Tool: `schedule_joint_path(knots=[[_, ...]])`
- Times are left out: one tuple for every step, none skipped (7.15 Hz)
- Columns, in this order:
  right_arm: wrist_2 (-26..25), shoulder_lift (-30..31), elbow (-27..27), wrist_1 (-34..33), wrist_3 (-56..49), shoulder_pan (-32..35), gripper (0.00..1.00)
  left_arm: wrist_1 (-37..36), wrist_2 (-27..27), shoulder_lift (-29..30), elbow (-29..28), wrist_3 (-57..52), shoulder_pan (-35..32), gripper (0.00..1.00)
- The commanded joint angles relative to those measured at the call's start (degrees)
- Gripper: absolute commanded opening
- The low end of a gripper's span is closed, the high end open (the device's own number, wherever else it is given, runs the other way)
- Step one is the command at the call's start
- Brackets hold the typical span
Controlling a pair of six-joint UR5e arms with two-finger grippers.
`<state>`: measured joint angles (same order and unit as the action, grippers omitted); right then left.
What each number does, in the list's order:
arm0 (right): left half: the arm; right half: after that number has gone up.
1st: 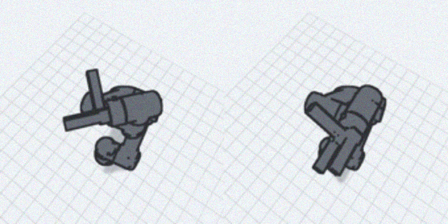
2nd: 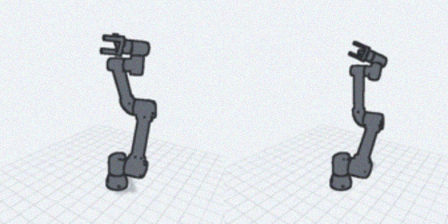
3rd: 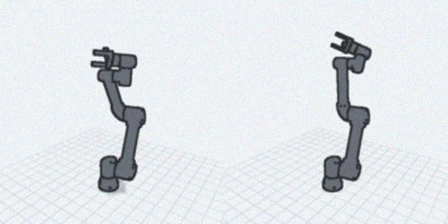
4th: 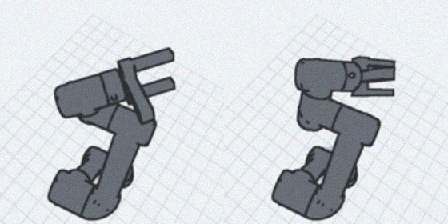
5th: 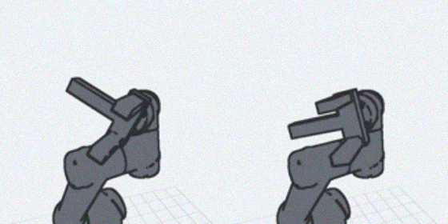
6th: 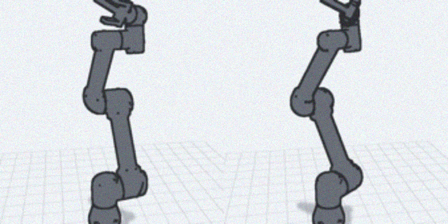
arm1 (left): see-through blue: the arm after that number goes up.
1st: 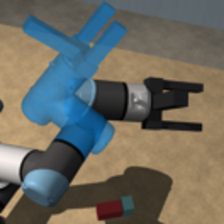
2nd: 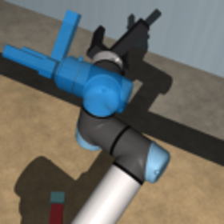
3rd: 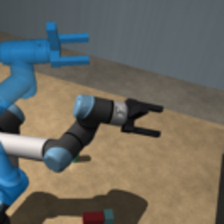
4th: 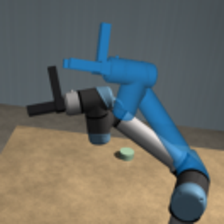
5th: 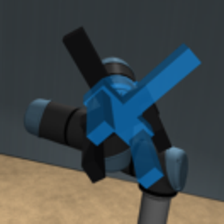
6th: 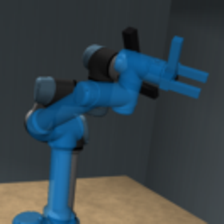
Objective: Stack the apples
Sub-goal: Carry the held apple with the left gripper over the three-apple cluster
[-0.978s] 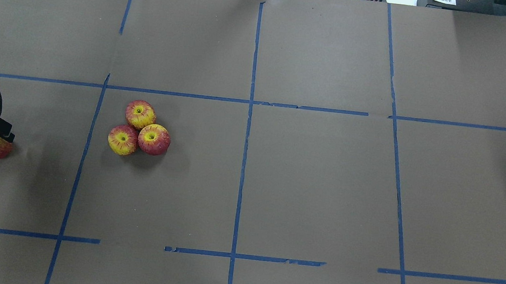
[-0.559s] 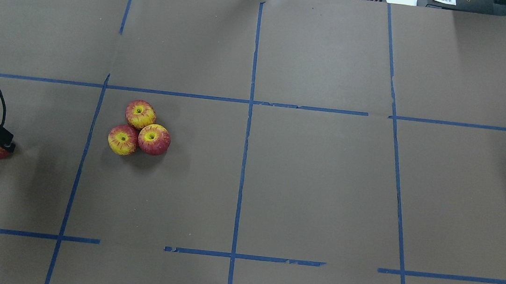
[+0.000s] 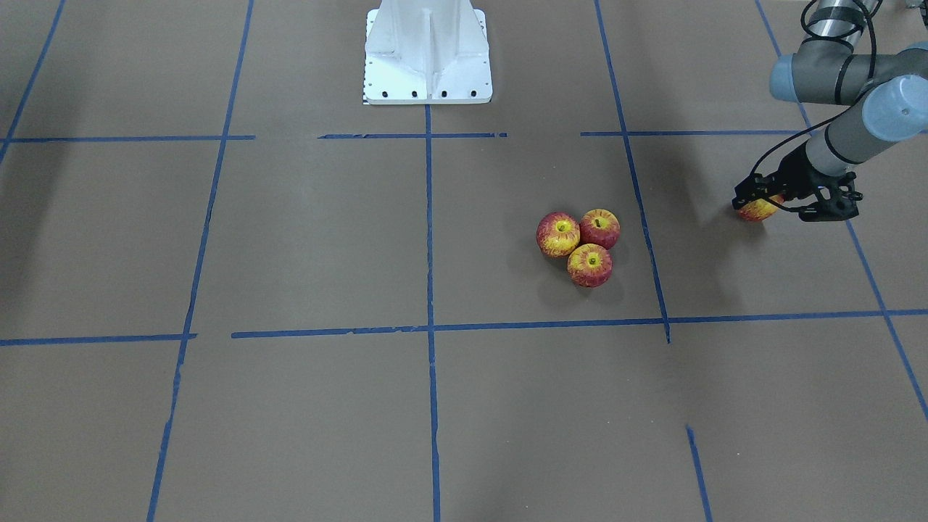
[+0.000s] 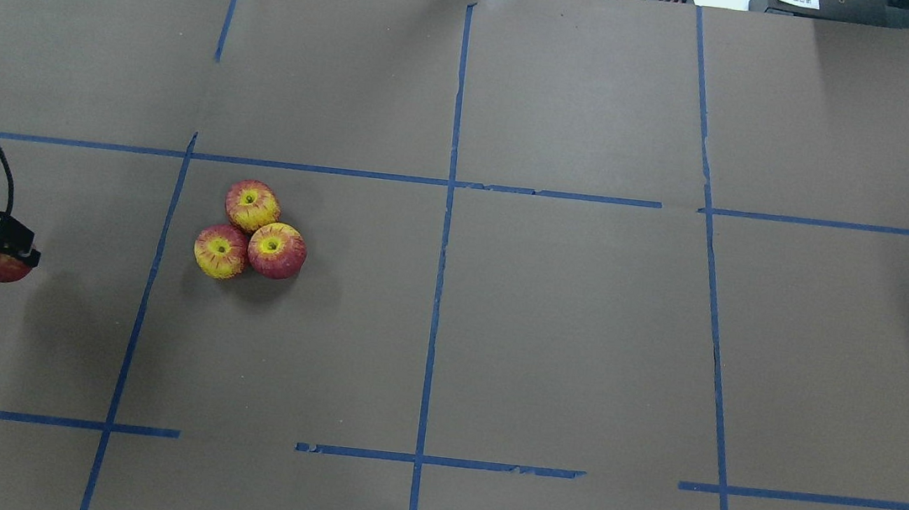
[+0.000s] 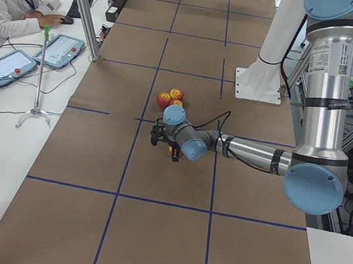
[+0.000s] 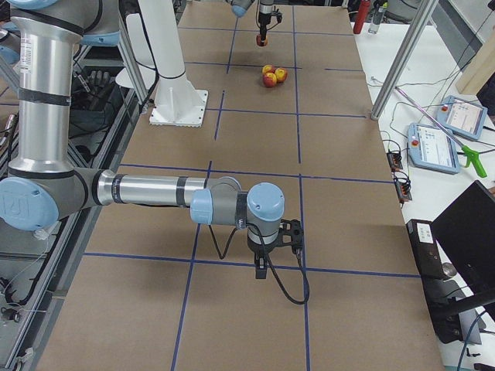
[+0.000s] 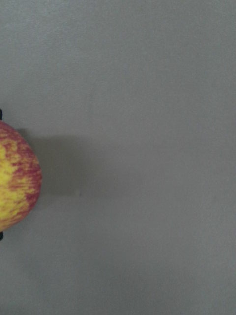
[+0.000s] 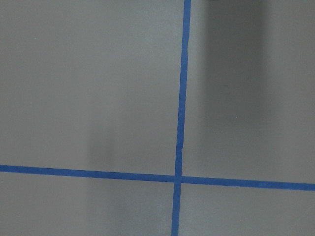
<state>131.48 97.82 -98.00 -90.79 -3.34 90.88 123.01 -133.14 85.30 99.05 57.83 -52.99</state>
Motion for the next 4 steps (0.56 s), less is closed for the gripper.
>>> schedule_joint_path(knots=[[0.0,0.0,0.0,0.0,0.0,0.0,1.0,-5.37,-2.04,12.62,-0.34,13.03,0.43,0.04],[0.0,0.0,0.0,0.0,0.0,0.0,1.0,-10.89,-2.04,18.7,-0.61,15.27,1.04,0.04],[0.0,0.0,0.0,0.0,0.0,0.0,1.0,-15.38,-1.69,22.42,-1.05,16.42,3.22,0.05],[0.0,0.0,0.0,0.0,0.0,0.0,1.0,-16.04,-1.51,22.98,-0.97,16.78,3.59,0.05]])
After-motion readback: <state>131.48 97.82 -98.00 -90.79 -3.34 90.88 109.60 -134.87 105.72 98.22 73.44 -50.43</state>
